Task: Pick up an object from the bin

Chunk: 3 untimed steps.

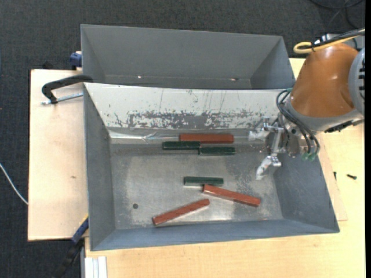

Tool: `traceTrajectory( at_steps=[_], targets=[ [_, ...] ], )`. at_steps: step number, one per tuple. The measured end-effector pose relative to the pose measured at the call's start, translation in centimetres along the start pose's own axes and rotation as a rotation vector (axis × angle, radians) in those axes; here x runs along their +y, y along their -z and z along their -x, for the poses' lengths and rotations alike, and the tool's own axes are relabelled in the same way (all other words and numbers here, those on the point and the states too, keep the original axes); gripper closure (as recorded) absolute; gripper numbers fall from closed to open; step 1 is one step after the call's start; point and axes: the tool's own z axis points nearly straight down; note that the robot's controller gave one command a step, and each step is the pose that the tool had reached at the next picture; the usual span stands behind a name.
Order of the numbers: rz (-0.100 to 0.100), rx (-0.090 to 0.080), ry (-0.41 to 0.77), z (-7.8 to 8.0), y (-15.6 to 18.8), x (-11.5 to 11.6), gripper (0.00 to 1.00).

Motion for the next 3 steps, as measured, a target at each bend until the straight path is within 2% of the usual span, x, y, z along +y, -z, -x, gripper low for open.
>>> traceTrajectory(
  at_steps=[1, 2, 3],
  targets=[
    [0.001, 0.004, 0.039, -3.9, -5.4, 5.1, 0.00],
    [0.005, 0.007, 0.046, -2.6, -8.7, 1.2, 1.00],
    [0.005, 0.007, 0.047, -2.6, -8.7, 1.2, 1.00]
  ],
)
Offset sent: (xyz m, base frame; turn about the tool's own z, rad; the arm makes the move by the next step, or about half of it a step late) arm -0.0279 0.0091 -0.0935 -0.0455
